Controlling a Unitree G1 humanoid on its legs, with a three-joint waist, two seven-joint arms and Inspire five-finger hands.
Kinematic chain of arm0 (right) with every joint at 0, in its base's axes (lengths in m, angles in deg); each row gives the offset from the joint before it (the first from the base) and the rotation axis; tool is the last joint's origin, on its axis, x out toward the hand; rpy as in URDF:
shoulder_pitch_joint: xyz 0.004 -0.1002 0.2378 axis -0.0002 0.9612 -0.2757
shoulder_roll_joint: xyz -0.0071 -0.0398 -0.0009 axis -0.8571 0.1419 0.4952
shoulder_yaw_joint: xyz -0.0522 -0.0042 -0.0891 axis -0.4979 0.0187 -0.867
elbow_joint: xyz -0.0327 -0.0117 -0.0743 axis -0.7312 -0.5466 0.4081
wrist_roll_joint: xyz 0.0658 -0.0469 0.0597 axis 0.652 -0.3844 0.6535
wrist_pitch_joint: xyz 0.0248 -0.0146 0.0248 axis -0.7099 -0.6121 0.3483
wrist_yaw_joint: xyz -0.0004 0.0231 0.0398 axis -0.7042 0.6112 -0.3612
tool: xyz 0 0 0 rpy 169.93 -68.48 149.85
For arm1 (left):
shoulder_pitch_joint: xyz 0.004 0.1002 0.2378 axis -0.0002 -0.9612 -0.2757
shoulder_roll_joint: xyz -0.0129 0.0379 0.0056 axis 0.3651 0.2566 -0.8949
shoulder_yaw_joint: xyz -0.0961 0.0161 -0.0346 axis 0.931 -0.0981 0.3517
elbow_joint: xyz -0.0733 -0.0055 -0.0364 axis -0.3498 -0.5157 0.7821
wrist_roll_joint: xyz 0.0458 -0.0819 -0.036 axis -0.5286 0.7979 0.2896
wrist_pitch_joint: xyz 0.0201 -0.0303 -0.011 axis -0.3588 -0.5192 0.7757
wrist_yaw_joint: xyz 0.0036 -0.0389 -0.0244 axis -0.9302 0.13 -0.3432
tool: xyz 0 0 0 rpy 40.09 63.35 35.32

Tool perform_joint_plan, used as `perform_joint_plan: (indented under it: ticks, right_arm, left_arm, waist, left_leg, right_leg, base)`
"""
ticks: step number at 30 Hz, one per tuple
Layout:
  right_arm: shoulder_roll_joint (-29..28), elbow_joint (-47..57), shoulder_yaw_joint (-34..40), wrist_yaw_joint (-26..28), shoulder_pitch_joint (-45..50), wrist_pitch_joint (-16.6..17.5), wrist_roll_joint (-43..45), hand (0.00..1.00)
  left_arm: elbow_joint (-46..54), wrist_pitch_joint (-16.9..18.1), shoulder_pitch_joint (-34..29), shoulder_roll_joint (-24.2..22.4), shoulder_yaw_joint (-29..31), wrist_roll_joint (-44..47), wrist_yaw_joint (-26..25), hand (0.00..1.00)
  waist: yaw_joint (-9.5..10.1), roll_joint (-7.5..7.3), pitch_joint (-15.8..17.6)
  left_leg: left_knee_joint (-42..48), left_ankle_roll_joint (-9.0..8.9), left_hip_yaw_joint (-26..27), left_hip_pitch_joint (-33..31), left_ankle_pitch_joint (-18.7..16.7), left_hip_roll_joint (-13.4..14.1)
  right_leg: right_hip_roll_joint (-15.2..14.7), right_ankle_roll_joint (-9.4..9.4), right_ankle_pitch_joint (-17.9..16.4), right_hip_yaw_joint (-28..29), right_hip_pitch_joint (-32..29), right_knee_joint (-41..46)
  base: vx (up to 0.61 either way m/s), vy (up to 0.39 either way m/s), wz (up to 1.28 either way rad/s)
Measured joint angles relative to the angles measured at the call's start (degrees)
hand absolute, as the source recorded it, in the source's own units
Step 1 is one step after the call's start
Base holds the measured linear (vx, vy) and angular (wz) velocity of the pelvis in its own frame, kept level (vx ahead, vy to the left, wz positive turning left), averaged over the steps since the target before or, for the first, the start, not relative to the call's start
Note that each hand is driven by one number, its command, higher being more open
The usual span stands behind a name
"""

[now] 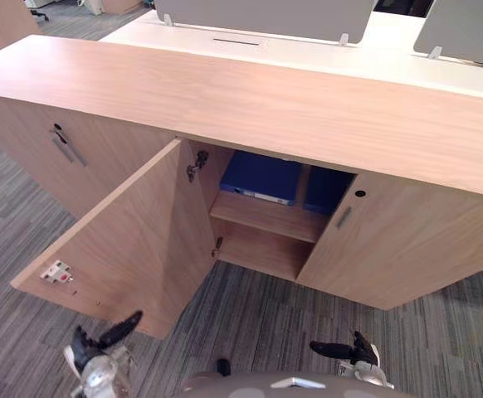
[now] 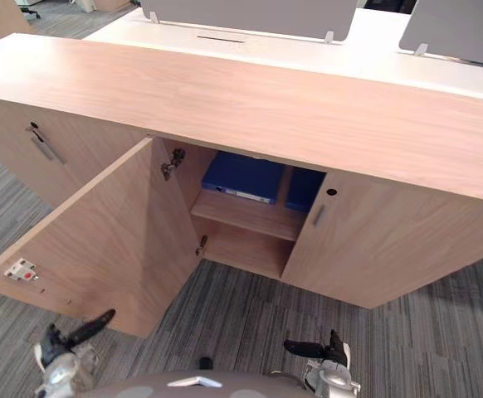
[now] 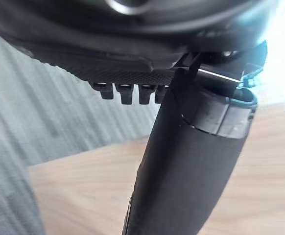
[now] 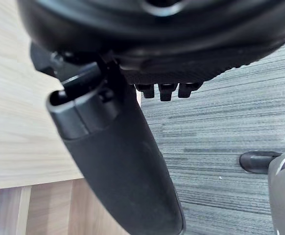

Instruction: Walk over to the cabinet, pick up the folder, carry it to the office cabinet, place the folder inside the office cabinet, then close the office cabinet door

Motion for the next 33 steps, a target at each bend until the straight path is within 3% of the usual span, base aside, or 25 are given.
perform_joint_plan:
  ticks: [4, 18, 25, 33]
  right_arm:
    - [0.1, 0.0, -0.3, 0.3, -0.8, 0.1, 0.0, 1.0]
    - [0.3, 0.0, -2.3, 1.4, 1.3, 0.2, 0.0, 1.0]
    - [0.4, 0.0, -2.3, 2.0, 2.4, 0.2, 0.0, 1.0]
    - [-0.2, 0.0, -2.3, 2.8, 1.4, 0.3, 0.0, 1.0]
  left_arm:
    - [3.5, 2.4, 2.7, 3.4, -1.0, 0.4, 0.6, 1.0]
    - [9.7, 2.9, 0.4, 4.1, -3.6, 0.4, 2.5, 1.0]
    - [19.3, 3.0, -7.1, 1.3, -8.0, 1.7, 4.3, 1.0]
    - [27.6, 3.5, -15.5, -1.8, -15.6, 5.0, 9.2, 1.0]
  waist:
    - [0.52, 0.05, 0.0]
    - [1.73, -0.72, -0.1]
    - [2.33, -1.02, -0.2]
    - [4.02, -0.07, 0.1]
  left_leg:
    - [0.3, 0.0, -0.4, 0.6, 0.0, -0.1]
    - [-0.1, -0.07, 1.0, 0.8, 0.1, 0.5]
    - [0.0, 0.35, 0.8, 0.3, 0.4, 0.0]
    - [0.0, 0.77, 0.9, 0.8, 0.7, -0.7]
  right_leg:
    - [0.0, -0.39, 0.2, 1.2, 0.7, 0.0]
    - [0.1, -0.74, 0.4, 5.1, 0.5, -0.4]
    - [-0.1, -0.03, 0.8, 5.1, 0.5, -1.5]
    - [-0.8, 0.5, 1.2, 5.2, 1.0, -1.2]
  base:
    - [0.04, -0.002, 0.13]
    - [-0.08, -0.004, -0.06]
    - [0.0, 0.003, 0.03]
    - [-0.01, 0.005, 0.01]
